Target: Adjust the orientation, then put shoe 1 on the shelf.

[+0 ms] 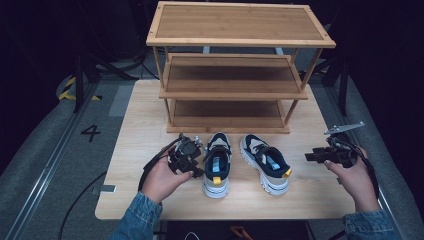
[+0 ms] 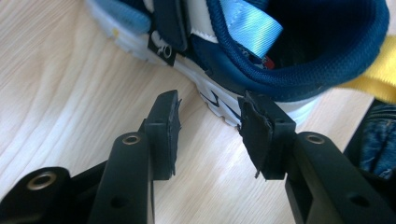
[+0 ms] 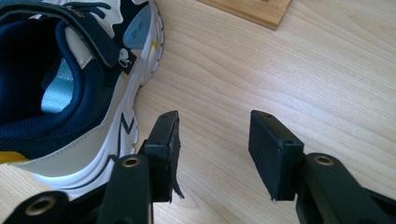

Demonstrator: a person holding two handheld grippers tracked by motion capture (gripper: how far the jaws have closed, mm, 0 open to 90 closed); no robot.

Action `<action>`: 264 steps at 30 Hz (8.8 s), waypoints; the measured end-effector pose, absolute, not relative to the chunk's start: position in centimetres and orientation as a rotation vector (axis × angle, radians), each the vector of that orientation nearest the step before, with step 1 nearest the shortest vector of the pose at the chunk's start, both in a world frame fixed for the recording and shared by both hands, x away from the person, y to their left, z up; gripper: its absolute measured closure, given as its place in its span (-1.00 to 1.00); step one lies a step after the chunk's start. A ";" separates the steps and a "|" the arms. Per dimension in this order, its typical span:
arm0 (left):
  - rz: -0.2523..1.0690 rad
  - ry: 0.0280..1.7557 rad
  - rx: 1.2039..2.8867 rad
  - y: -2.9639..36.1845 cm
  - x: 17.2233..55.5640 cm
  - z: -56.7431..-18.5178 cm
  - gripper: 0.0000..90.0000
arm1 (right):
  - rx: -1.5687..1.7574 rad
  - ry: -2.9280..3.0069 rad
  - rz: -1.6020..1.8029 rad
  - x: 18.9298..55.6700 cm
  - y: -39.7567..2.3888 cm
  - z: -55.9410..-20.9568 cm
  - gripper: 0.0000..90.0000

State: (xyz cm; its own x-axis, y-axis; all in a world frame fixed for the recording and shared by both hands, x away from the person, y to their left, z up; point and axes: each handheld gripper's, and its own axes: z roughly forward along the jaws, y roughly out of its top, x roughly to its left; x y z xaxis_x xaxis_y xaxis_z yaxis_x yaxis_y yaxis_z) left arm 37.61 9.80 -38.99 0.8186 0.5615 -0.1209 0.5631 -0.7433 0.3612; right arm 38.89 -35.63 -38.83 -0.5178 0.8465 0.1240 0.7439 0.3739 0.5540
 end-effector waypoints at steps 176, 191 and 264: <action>0.155 0.977 2.381 5.6 45.2 -40.5 0.64 | 1.386 2.466 0.810 38.2 -34.7 -38.6 0.16; 0.168 0.985 2.330 5.4 47.6 -39.8 0.60 | 1.392 2.457 0.809 37.9 -35.0 -38.6 0.16; 0.114 1.027 2.373 10.3 40.1 -37.3 -0.47 | 1.294 2.553 0.749 36.9 -32.9 -38.7 0.62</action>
State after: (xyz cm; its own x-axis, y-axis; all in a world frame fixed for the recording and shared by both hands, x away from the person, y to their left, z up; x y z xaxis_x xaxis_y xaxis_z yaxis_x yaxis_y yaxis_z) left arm 40.14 10.26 -37.30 0.7049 0.6966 -0.1339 0.6502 -0.5590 0.5145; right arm 36.94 -32.87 -38.74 -0.6038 0.7947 0.0623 0.7024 0.4935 0.5129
